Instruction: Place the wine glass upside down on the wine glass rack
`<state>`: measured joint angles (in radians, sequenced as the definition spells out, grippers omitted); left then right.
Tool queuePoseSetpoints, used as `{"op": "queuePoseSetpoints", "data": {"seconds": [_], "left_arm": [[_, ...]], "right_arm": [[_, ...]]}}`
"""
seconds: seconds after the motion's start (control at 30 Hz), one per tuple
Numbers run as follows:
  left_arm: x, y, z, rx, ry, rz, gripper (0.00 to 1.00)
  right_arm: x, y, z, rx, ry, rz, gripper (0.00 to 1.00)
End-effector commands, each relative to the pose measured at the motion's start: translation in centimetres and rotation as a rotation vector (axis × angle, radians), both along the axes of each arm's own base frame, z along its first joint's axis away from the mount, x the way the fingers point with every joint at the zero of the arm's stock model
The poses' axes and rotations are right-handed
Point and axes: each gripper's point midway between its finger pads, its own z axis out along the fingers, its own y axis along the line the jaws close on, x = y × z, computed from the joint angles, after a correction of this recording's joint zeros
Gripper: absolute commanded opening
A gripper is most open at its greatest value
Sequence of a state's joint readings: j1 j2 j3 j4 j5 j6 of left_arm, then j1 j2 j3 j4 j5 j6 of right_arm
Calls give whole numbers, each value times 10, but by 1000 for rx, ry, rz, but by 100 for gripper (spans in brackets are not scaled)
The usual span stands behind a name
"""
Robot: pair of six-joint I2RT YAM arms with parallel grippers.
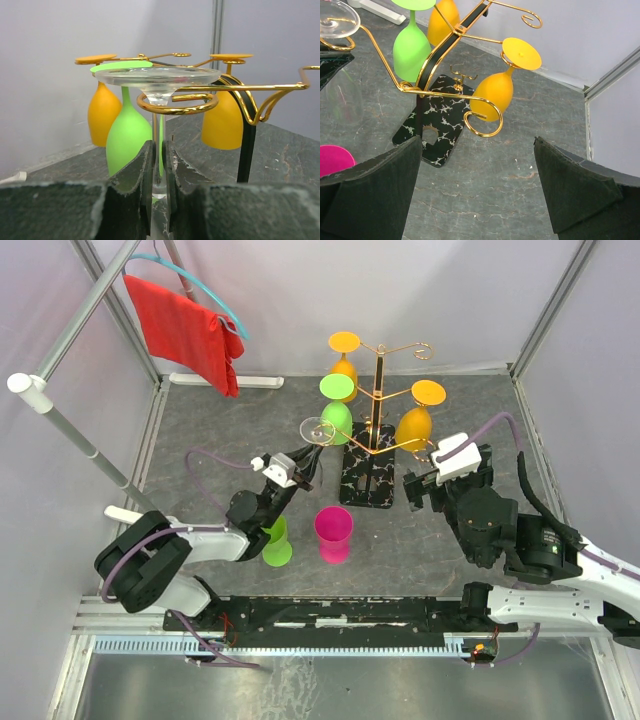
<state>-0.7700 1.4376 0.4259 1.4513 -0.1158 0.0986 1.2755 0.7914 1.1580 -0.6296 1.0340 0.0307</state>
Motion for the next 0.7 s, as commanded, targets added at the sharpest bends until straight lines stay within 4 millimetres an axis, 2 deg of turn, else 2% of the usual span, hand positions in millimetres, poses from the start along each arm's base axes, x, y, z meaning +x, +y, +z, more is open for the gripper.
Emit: {"op": "queuePoseSetpoints", "data": {"seconds": [0.0,0.2,0.33,0.5,0.57,0.67], "left_arm": [[-22,2,39,-12,-186,-43,3],[-34,-13,36,41,-238,-135,9],[-33,-18,32,45,-229,-149,13],[-27,-14,30,28,-201,-120,52],[-27,-11,31,23,-195,-108,60],[-29,-7,33,31,-187,-101,66]], "right_arm": [[0,-4,13,57,-15,-22,100],[0,-5,10,50,-14,-28,100],[0,-5,9,50,-14,-28,100],[0,-6,10,49,-11,-34,100],[0,-6,9,49,-9,-38,100],[0,-5,9,48,-8,-37,100]]}}
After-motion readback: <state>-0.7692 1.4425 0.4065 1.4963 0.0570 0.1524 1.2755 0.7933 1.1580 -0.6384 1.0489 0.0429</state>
